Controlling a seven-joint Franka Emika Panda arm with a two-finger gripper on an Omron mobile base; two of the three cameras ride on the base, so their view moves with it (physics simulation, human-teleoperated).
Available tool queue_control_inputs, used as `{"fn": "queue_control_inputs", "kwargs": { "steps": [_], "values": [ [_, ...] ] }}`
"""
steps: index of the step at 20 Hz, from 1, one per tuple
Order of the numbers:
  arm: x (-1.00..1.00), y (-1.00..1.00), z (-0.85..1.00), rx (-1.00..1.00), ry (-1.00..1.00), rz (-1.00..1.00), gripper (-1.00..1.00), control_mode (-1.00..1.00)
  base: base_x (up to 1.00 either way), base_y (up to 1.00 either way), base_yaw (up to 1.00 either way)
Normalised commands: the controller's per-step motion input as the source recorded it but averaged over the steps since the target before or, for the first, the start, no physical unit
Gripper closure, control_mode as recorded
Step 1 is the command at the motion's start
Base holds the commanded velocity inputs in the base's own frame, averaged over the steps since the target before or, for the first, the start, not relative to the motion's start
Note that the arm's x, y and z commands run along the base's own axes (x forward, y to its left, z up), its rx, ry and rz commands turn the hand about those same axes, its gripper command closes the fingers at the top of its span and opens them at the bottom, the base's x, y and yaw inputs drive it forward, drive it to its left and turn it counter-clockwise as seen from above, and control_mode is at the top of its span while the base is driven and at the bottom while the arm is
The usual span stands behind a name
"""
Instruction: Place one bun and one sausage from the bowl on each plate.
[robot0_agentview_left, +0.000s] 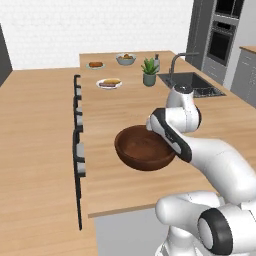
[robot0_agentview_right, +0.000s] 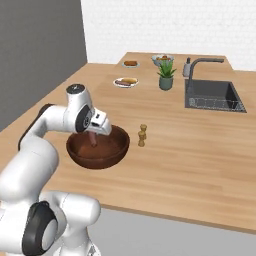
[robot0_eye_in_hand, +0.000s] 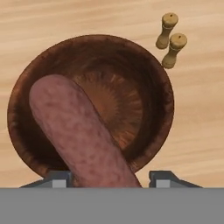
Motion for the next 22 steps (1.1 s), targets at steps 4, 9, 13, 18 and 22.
{"fn": "queue_control_inputs", "kwargs": {
  "steps": [4, 9, 13, 18, 22],
  "values": [
    [-0.56, 0.0, 0.17, 0.0, 0.04, 0.09, 1.0, -1.0, 0.0, 0.0, 0.0],
    [-0.53, 0.19, 0.36, -0.05, 0.11, 0.1, 1.0, -1.0, 0.0, 0.0, 0.0],
    [-0.59, 0.09, 0.39, -0.12, 0.0, 0.0, 1.0, -1.0, 0.0, 0.0, 0.0],
    [-0.5, 0.0, 0.45, -0.05, 0.0, 0.0, 1.0, -1.0, 0.0, 0.0, 0.0],
    [0.0, 0.0, 0.0, 0.0, 0.0, 0.0, 1.0, 1.0, -0.8, 0.0, 0.0]
  ]
}}
